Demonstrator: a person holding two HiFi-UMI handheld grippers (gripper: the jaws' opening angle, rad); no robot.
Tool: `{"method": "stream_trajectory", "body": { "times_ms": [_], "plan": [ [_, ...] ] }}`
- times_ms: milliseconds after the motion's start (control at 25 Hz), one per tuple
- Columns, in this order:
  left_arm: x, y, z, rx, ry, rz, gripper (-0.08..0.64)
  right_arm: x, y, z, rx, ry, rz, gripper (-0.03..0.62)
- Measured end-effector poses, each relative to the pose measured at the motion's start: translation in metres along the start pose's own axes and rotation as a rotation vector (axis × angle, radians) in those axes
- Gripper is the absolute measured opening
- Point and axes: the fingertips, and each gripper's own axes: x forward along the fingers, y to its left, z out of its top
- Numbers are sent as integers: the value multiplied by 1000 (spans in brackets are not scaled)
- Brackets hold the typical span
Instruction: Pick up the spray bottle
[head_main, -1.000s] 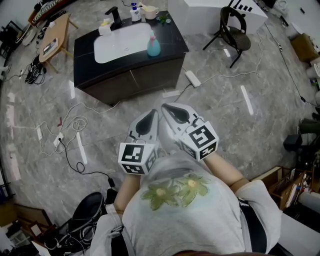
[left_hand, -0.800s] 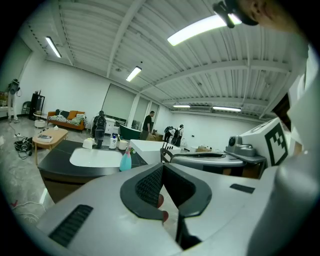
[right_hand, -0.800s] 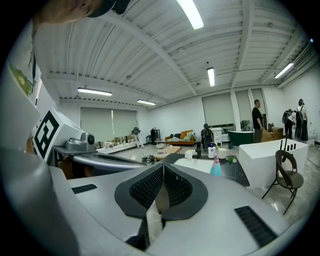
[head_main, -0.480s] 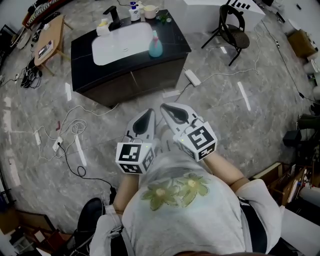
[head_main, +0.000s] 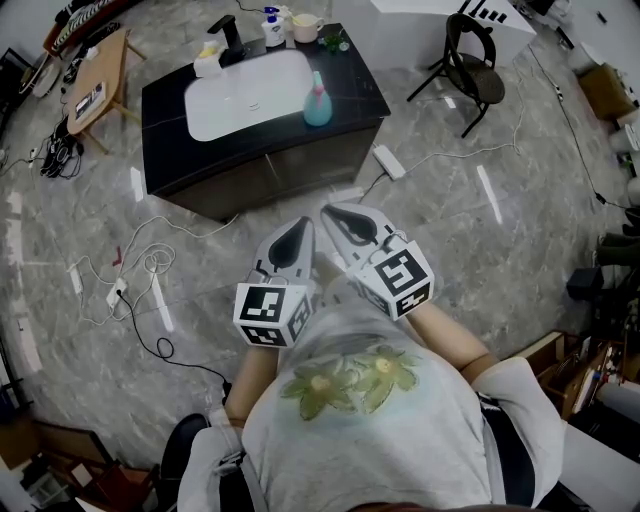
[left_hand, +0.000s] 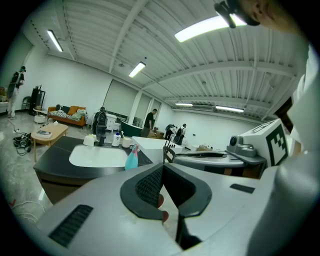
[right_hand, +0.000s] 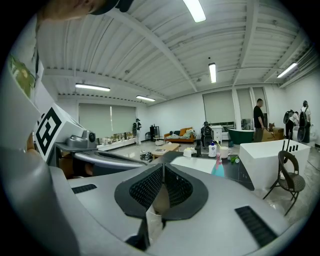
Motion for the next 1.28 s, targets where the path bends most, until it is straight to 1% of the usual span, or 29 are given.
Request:
{"method": "stream_trajectory", "body": {
  "times_ms": [320,560,840,1080,1280],
  "plan": [
    [35,32,29,13,-1,2,8,41,-33,22,8,-11,-11,25],
    [60,49,42,22,9,-1,8,66,-58,22,15,9,-31,25],
    [84,69,54,28,17,-2,8,93,-79,25,34,23,-34,25],
    [98,82,59,30,32,-3,8,110,-88,25,51,39,-31,25],
    [106,90,67,34,28,-4,8,120,-98,29,47,41,-53,25]
  ]
}}
